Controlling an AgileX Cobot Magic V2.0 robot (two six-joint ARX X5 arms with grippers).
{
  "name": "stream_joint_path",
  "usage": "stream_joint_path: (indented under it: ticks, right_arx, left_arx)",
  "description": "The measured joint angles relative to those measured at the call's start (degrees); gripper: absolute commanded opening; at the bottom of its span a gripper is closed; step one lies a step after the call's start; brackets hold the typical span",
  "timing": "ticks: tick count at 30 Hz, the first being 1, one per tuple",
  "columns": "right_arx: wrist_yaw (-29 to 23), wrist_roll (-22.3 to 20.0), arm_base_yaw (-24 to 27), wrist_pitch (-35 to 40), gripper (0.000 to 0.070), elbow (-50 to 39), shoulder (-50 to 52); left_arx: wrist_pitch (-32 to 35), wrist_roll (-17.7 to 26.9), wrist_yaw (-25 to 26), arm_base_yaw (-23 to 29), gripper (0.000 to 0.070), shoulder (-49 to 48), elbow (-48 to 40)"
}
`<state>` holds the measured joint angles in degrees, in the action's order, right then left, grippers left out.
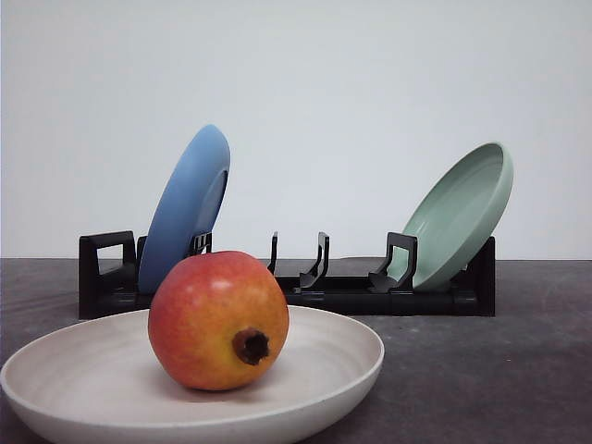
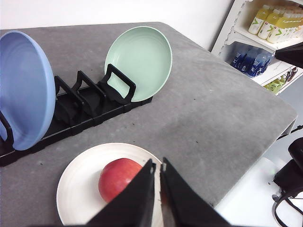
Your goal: Place pomegranate in white plate
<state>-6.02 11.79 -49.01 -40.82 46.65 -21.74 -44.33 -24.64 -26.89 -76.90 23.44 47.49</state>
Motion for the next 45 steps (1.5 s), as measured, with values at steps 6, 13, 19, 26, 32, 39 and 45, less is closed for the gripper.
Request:
stream_joint_path:
  ticks: [6,13,19,26,32,39,45]
  right_arx:
    - [-0.01,0.00,0.00,0.33,0.0000,0.00,0.00]
    - [-0.01,0.00,0.00,0.36,0.0000,0.00,0.00]
    - [0.00,0.00,0.00,0.36,0.0000,0.00,0.00]
    - [0.00,-0.01,0.00,0.37,0.0000,0.00,0.00]
    - [0.00,0.00,0.00,0.37,0.0000,0.00,0.00]
    - [0.00,-0.01,0.00,0.37,0.0000,0.00,0.00]
    - [0.00,-0.01,0.00,0.43,0.0000,0.00,0.00]
  left_arx:
    - [2.81,0.00,0.05,0.69,0.0000,-2.83,-2.60]
    - [3.92,0.07,1.45,17.20,0.0000,-6.06,-9.08]
    - [9.38,6.11,4.26,38.05,0.0000,-12.50,-19.75]
    - [23.11,20.96,18.63,61.39,0.0000,-19.12,-36.35]
    - [32.37,24.71,19.18,71.17,0.0000,-22.62,-42.75]
    - [37.10,25.96,19.46,72.28,0.0000,-23.15,-46.28]
    - [37.04,27.45,19.60,72.30,0.0000,-23.17,-46.28]
